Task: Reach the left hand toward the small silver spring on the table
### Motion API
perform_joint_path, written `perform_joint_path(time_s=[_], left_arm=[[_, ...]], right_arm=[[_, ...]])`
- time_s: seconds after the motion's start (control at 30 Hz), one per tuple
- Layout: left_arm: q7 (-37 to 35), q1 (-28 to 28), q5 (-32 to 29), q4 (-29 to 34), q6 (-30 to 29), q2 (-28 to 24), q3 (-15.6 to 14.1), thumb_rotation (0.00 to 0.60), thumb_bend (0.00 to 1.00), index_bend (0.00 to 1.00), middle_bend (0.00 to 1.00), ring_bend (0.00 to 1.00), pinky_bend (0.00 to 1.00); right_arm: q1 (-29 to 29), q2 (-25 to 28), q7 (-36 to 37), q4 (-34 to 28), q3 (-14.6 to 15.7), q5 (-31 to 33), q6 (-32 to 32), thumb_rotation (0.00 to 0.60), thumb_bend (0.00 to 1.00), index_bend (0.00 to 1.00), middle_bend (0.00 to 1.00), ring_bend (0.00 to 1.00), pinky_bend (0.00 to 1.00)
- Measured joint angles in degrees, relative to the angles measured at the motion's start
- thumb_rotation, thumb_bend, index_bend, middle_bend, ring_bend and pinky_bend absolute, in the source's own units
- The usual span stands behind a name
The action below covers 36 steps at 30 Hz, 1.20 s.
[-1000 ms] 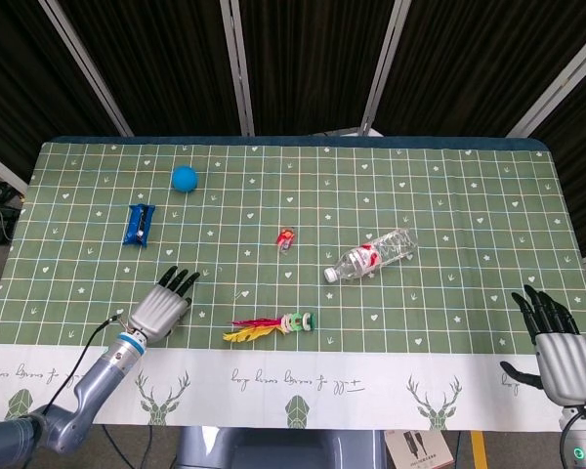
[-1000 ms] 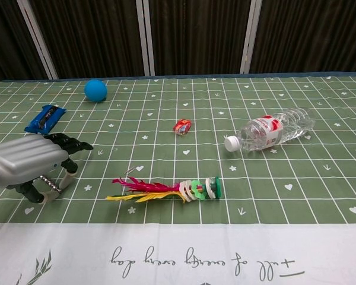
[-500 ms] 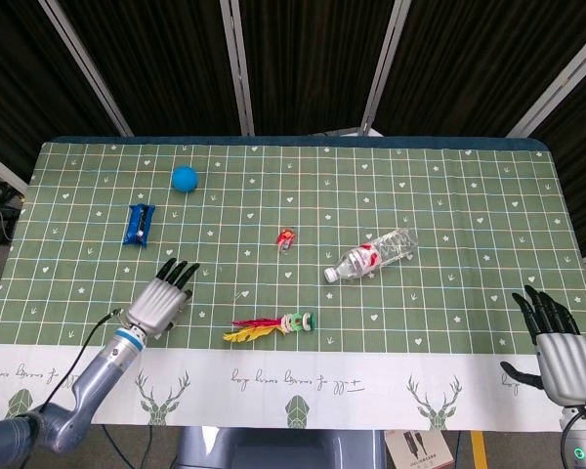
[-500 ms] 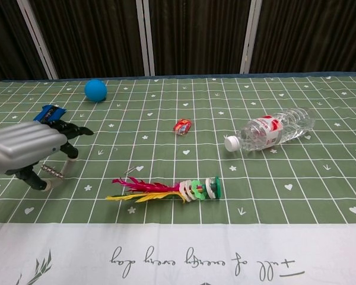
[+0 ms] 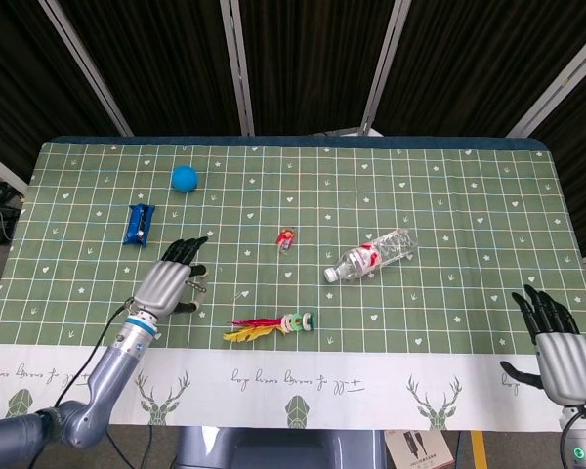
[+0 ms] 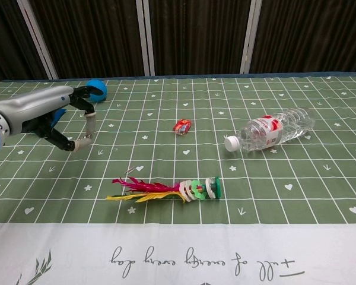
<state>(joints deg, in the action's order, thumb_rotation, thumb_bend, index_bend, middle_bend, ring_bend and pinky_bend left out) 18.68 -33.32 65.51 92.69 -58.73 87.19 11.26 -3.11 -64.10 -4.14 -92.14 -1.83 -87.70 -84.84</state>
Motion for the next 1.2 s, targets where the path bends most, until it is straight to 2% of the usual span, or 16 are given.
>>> perform_joint_path(time_s=[0.3, 0.63, 1.2], left_arm=[[-4.5, -1.4, -12.2, 4.6, 0.8, 3.7, 4.6, 0.6, 0.4, 0.63, 0.0, 0.0, 0.0], [-6.8, -2.7, -17.5, 5.3, 1.0, 5.6, 5.9, 0.6, 0.4, 0.64, 0.0, 0.0, 0.0], [-7.6, -5.4, -19.8, 0.3, 2.1, 8.8, 5.5, 0.6, 0.4, 0.64, 0.0, 0.0, 0.0]], right_arm=[[-0.1, 0.0, 0.2, 0.3, -0.1, 0.1, 0.2, 0.6, 0.02, 0.09, 0.0, 0.0, 0.12], [-0.2, 0.0, 0.3, 0.2, -0.1, -0.1, 0.2, 0.6, 0.02, 0.09, 0.0, 0.0, 0.12], [-0.2, 0.4, 1.1, -0.1, 0.1, 0.0, 0.5, 0.6, 0.03, 0.09, 0.0, 0.0, 0.12]])
